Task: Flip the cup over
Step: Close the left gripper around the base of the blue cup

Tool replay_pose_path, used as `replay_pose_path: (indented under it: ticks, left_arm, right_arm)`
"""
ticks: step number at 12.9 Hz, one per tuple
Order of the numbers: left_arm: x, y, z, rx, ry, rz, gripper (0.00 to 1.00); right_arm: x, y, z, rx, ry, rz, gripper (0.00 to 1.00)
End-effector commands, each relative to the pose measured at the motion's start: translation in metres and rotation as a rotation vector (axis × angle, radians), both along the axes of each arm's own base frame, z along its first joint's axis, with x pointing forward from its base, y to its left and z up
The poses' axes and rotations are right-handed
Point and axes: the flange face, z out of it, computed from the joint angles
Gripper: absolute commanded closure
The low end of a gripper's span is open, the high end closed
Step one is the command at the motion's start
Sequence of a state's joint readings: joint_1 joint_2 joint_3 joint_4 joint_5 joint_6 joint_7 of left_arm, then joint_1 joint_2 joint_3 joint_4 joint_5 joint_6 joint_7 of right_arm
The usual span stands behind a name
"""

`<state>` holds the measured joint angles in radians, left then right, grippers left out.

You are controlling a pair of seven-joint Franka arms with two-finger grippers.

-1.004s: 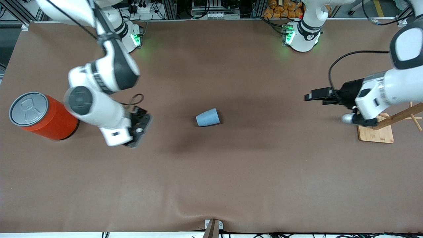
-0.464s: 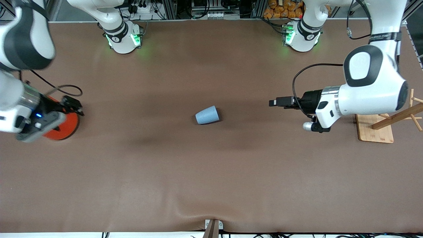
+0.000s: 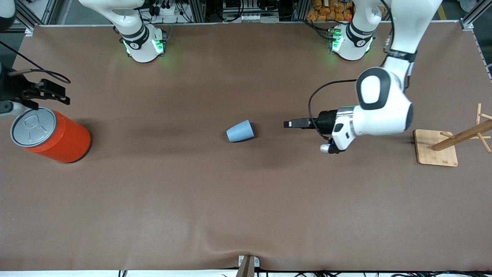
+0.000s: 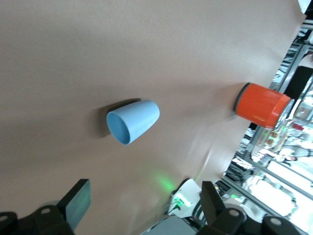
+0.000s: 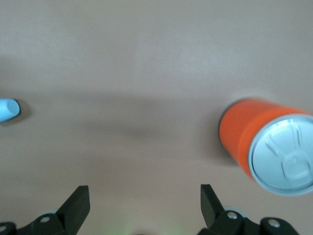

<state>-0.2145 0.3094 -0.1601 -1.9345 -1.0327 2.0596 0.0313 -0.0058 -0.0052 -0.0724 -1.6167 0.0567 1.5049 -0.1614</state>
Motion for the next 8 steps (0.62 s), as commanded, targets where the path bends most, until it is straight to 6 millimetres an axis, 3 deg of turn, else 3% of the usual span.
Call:
replay_pose_path:
  ticks: [1, 3, 5, 8]
  left_arm:
    - [-0.018, -0.019, -0.033, -0.040, 0.013, 0.067, 0.00]
    - [-0.029, -0.027, -0.055, -0.069, 0.050, 0.108, 0.00]
    - [-0.057, -0.046, -0.083, -0.127, 0.057, 0.177, 0.00]
    - [-0.084, -0.068, -0.121, -0.143, 0.061, 0.259, 0.00]
  right_arm:
    - [-0.007, -0.018, 0.004, -0.010, 0.015, -0.072, 0.00]
    - [-0.010, -0.033, 0.014, -0.011, 0.004, -0.099, 0.00]
    - [-0.014, -0.037, 0.016, -0.013, 0.032, -0.132, 0.00]
    - [-0.011, -0.029, 0.034, -0.018, -0.007, -0.131, 0.00]
